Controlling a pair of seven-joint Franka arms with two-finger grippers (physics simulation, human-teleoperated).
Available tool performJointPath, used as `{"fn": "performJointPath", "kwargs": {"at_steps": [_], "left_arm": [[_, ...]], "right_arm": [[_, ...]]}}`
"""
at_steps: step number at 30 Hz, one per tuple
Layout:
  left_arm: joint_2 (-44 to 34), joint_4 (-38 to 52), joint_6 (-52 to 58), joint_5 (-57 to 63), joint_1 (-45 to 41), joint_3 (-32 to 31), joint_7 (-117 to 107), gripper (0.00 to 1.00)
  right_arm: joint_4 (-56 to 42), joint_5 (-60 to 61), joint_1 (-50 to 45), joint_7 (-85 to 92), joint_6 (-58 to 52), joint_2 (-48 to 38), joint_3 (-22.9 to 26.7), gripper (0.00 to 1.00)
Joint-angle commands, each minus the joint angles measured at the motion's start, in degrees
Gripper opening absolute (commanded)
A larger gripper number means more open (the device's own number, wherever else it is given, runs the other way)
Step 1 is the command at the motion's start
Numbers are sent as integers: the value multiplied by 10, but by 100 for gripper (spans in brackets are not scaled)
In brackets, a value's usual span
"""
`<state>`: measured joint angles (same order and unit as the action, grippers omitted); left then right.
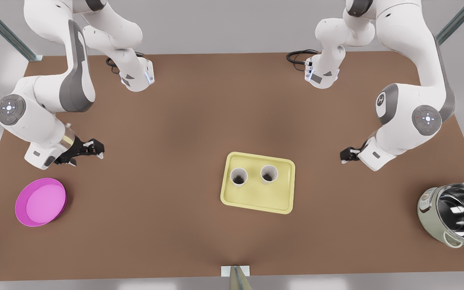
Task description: Use the left arm to pick up the white IKEA cup from the tray and place it on the middle-left position; use the right arm to pick up the white IKEA cup from the tray and place it on the middle-right position
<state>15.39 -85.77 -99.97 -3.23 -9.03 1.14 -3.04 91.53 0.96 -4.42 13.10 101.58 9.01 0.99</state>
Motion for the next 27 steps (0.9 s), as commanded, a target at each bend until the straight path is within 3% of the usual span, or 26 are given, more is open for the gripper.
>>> {"fn": "performJointPath", "kwargs": {"at_steps": [1, 7, 11, 14, 18, 21, 23, 27], "left_arm": [[-2, -1, -23, 1, -4, -3, -4, 100], [16, -1, -23, 0, -30, -4, -2, 100], [54, 4, -29, 1, -72, -4, -62, 100], [106, -1, -65, -14, -142, -4, -165, 100], [154, 2, -127, -15, -180, -4, -220, 100], [177, -3, -160, -14, -181, -4, -212, 100], [188, -5, -165, -12, -181, -4, -211, 100], [195, -49, -231, -18, -180, -4, -214, 100]], "right_arm": [[0, 0, -3, 46, 17, 0, 0, 100], [0, 2, -40, 40, 11, 0, 0, 100], [-1, 1, -211, -305, 3, 12, 0, 100], [-50, 3, -289, -422, 4, 55, 0, 100], [-98, -2, -325, -384, 13, 99, -2, 100], [-196, 3, -326, -422, 49, 193, -2, 100], [-211, 4, -322, -421, 123, 237, 2, 100], [-235, 52, -316, -433, 131, 297, 3, 100]]}}
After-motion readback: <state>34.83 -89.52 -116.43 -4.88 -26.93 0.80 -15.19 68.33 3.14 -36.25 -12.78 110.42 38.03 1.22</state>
